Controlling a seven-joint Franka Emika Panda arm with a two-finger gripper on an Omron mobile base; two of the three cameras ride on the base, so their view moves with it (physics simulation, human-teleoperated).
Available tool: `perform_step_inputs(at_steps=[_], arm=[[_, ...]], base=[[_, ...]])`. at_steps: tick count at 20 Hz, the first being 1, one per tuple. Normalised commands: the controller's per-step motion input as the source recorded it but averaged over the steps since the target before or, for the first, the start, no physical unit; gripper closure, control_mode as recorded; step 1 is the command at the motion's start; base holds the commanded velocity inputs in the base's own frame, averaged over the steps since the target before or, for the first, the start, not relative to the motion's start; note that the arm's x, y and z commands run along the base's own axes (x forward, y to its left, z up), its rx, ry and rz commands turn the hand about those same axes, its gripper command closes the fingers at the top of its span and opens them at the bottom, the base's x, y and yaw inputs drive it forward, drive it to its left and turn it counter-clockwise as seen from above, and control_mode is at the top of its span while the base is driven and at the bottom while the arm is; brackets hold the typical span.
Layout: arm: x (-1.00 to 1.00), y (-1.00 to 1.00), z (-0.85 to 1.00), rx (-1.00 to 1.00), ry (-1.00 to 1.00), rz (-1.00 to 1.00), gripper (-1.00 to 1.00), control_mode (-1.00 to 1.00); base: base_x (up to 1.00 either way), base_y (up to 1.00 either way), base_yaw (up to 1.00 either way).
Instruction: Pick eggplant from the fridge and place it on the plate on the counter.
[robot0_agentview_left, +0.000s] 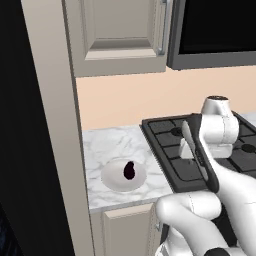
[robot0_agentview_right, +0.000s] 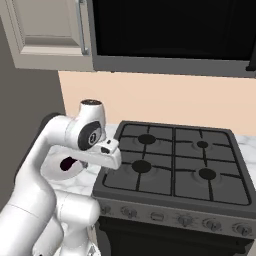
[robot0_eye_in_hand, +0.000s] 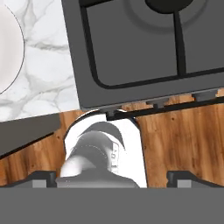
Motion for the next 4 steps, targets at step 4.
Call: perform_step_inputs(at_steps=[4], arm=[[-0.44, -0.14, 0.57, 0.01, 0.00, 0.00, -1.00, -1.00]], base=[[0.00, 0.00, 0.00]])
